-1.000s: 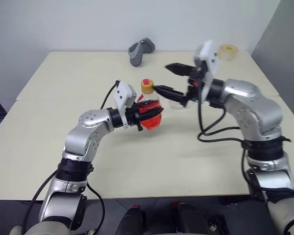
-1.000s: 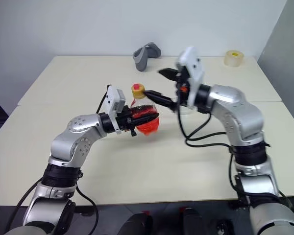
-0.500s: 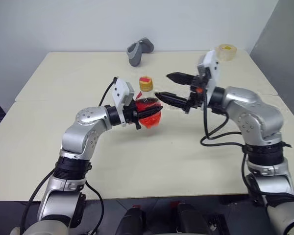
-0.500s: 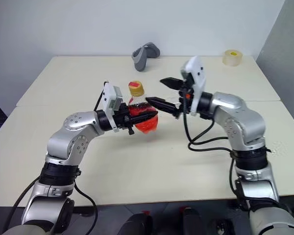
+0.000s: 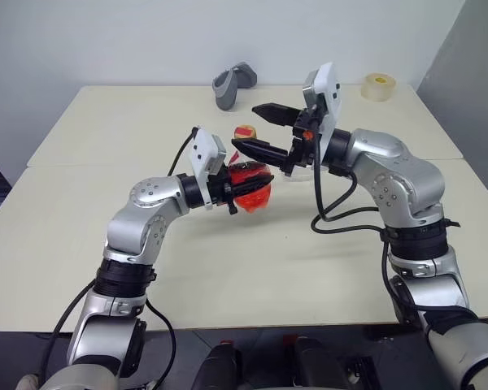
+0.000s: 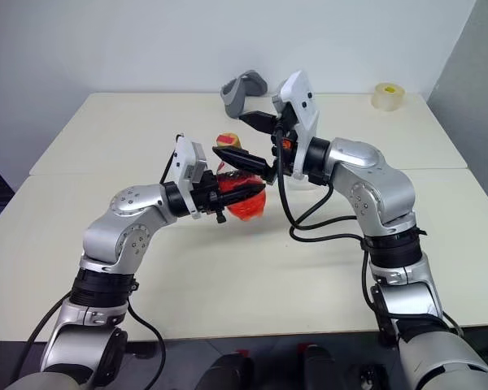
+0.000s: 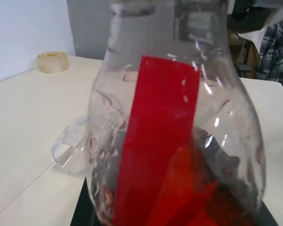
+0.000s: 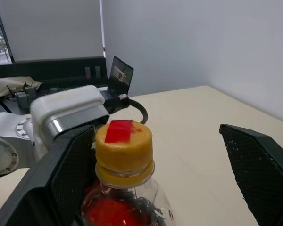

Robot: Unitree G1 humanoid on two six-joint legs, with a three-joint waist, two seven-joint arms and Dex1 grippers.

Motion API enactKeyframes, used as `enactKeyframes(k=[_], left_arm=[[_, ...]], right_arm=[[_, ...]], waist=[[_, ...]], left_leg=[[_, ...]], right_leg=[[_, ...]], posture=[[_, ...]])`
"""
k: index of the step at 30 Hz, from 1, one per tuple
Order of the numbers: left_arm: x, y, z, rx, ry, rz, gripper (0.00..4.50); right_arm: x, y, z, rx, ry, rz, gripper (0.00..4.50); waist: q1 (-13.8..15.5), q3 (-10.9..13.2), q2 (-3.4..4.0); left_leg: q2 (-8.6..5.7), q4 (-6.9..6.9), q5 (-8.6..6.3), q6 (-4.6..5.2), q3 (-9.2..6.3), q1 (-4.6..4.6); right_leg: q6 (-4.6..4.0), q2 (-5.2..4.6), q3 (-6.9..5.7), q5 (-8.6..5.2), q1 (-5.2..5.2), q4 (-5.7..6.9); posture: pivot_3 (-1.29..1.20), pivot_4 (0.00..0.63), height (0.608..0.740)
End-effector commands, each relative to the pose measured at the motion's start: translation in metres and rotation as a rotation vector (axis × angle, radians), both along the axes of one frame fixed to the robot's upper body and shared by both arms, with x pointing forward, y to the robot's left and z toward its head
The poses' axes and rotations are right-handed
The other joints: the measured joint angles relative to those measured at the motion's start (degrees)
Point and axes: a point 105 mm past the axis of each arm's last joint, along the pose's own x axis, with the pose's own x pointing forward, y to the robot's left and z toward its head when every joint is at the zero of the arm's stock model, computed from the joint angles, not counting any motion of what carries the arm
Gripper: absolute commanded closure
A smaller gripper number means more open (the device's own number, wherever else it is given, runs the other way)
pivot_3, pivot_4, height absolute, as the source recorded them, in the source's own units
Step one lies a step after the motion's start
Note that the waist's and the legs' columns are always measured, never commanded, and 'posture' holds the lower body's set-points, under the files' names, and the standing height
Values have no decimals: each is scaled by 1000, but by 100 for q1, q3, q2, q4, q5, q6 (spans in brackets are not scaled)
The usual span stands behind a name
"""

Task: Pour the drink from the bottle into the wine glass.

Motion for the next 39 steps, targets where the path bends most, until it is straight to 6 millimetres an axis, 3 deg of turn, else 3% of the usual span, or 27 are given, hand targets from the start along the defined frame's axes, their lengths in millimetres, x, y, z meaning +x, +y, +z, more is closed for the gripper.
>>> enactKeyframes(k=[1, 7, 13, 17, 21, 24, 30, 39], left_arm=[[-2, -1, 15, -17, -72, -10, 3260], [-4, 1, 14, -15, -70, -8, 3260], [-5, 1, 13, -18, -70, -5, 3263], [-5, 2, 13, -17, -70, -4, 3279], [-4, 1, 13, -17, -71, -9, 3279], [-3, -2, 15, -20, -75, -17, 3279], [-3, -1, 16, -18, -83, -17, 3279], [-2, 2, 17, -13, -84, -1, 3280]], right_arm=[[1, 1, 13, -16, -88, -19, 0], [7, -21, 16, -16, -71, -72, 0], [4, -58, 5, -50, -34, -154, 0], [5, -72, -1, -66, -12, -194, 0], [0, -69, -3, -61, -4, -169, 0], [-9, -53, -2, -32, 12, -91, 0], [-22, -40, -3, 1, 47, -5, 0], [-12, -43, -8, -13, 34, -51, 0]], waist=[[0, 0, 0], [0, 0, 0], [19, 0, -1], [-1, 0, 0], [-30, 0, 0], [-28, 0, 0], [7, 0, 0], [5, 0, 0]], left_leg=[[0, 0, 0, 0, 0, 0], [0, 0, 0, 0, 0, -1], [-1, 2, -1, 1, 0, -4], [-1, 4, -1, 3, 0, -4], [4, -7, -1, 3, 3, 1], [3, -5, -1, 3, 2, -1], [2, 1, -1, 1, 0, -4], [1, 3, -1, 1, 0, -3]], right_leg=[[0, 0, 0, 0, 0, 0], [0, 0, 0, 0, -1, 0], [0, -2, -1, 0, 1, -3], [0, -2, -2, 0, 3, -2], [0, 3, 0, 0, 1, -1], [0, 3, 1, 0, 1, -1], [0, 1, 0, 0, 2, -2], [0, 1, -1, 0, 2, -1]], posture=[[0, 150, 740], [0, 150, 740], [0, 150, 740], [0, 150, 740], [0, 150, 740], [0, 150, 740], [0, 150, 740], [0, 150, 740]])
